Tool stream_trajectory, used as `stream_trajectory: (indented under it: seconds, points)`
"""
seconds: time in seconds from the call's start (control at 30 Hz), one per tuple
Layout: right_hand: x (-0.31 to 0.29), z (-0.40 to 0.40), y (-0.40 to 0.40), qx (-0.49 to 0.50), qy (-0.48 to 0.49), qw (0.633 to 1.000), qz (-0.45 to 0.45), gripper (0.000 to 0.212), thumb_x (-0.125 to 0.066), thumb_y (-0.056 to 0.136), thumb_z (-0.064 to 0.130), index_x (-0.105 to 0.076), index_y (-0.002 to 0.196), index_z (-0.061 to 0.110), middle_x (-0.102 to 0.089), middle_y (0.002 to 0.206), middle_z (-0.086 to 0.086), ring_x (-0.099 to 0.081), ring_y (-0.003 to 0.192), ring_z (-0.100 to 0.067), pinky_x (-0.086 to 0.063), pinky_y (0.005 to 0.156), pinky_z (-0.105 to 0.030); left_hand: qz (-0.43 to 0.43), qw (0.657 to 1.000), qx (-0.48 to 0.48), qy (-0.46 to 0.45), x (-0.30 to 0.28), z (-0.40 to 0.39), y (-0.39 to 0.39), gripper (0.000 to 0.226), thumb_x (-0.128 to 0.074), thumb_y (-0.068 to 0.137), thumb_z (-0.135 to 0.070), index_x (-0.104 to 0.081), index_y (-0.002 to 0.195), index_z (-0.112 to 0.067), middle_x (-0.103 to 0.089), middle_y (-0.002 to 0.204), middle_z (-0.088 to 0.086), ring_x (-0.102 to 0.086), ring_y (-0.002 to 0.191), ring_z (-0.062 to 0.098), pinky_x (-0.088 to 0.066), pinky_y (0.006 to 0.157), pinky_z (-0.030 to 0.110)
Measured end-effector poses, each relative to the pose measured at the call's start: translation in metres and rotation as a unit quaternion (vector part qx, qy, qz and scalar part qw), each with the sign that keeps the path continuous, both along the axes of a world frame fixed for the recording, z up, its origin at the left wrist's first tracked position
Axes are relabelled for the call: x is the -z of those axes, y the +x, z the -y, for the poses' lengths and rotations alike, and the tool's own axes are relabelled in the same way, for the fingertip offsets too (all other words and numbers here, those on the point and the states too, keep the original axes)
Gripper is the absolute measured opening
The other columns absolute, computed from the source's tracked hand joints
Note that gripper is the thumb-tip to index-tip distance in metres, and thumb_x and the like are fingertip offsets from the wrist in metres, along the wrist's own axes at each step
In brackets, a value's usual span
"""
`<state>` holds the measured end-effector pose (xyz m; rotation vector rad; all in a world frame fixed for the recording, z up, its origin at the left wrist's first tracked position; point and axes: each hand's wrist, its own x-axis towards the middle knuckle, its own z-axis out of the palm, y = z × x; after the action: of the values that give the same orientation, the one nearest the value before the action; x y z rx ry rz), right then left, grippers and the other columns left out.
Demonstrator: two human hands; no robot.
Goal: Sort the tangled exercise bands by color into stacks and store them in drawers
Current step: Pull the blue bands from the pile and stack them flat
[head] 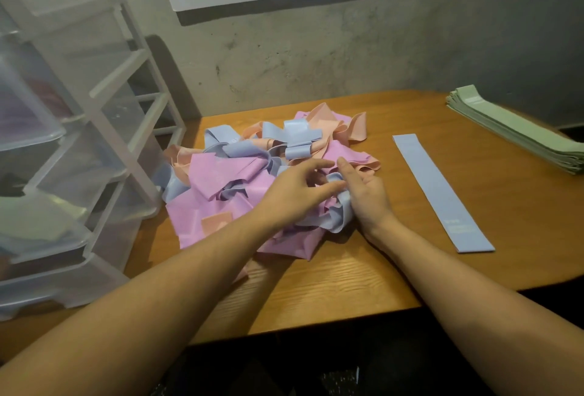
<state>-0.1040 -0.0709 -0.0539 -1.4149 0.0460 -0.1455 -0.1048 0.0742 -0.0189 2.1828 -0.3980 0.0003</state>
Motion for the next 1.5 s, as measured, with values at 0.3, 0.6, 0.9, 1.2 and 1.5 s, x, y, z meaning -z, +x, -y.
stream_trajectory:
  seconds: [0.3, 0.6, 0.9, 1.2, 1.5]
  points:
    - [-0.033, 0.005, -0.023, -0.045, -0.021, 0.999, 0.011, 0.042, -0.038, 0.104, 0.046, -0.067, 0.091, 0.02, -0.073, 0.076, 0.01, -0.07, 0.076, -0.005, -0.054, 0.067, -0.018, -0.095, 0.978, -0.006, -0.187, -0.03, 0.006, -0.023, 0.016, -0.062, 0.099, -0.022, -0.06, 0.091, -0.008, -0.061, 0.073, 0.001, -0.062, 0.057, 0.008, -0.056, 0.055, 0.024]
    - [-0.043, 0.009, -0.043, -0.081, -0.048, 0.991, 0.094, 0.014, -0.066, 0.095, 0.019, -0.06, 0.107, 0.021, -0.07, 0.103, -0.006, -0.07, 0.098, -0.02, -0.06, 0.079, -0.036, -0.12, 0.952, -0.034, -0.28, -0.069, -0.011, -0.036, 0.022, -0.055, 0.102, -0.031, -0.051, 0.096, -0.01, -0.066, 0.077, 0.004, -0.063, 0.055, 0.011, -0.053, 0.048, 0.021]
    - [-0.087, -0.005, -0.058, -0.052, -0.012, 0.994, 0.095, 0.004, -0.07, 0.091, 0.009, -0.068, 0.094, 0.011, -0.072, 0.078, 0.005, -0.068, 0.074, -0.007, -0.056, 0.06, -0.024, -0.058, 0.955, -0.083, -0.28, -0.1, -0.027, -0.049, 0.025, -0.058, 0.101, -0.031, -0.048, 0.086, -0.014, -0.06, 0.066, 0.001, -0.053, 0.044, 0.011, -0.041, 0.038, 0.019]
    - [-0.123, -0.031, -0.06, -0.057, -0.025, 0.996, 0.065, 0.012, -0.06, 0.1, 0.022, -0.061, 0.11, 0.015, -0.067, 0.083, 0.002, -0.058, 0.06, -0.003, -0.041, 0.045, -0.017, -0.073, 0.954, -0.038, -0.287, -0.127, -0.044, -0.064, 0.022, -0.059, 0.101, -0.023, -0.067, 0.115, -0.009, -0.073, 0.093, 0.003, -0.067, 0.078, 0.02, -0.056, 0.065, 0.027]
    - [-0.139, -0.036, -0.068, -0.073, -0.031, 0.992, 0.095, 0.016, -0.062, 0.098, 0.036, -0.06, 0.1, 0.02, -0.068, 0.089, -0.004, -0.06, 0.071, -0.012, -0.046, 0.057, -0.03, -0.082, 0.927, -0.063, -0.359, -0.149, -0.046, -0.082, 0.017, -0.059, 0.101, -0.024, -0.063, 0.111, -0.011, -0.072, 0.087, 0.005, -0.066, 0.067, 0.015, -0.053, 0.05, 0.019]
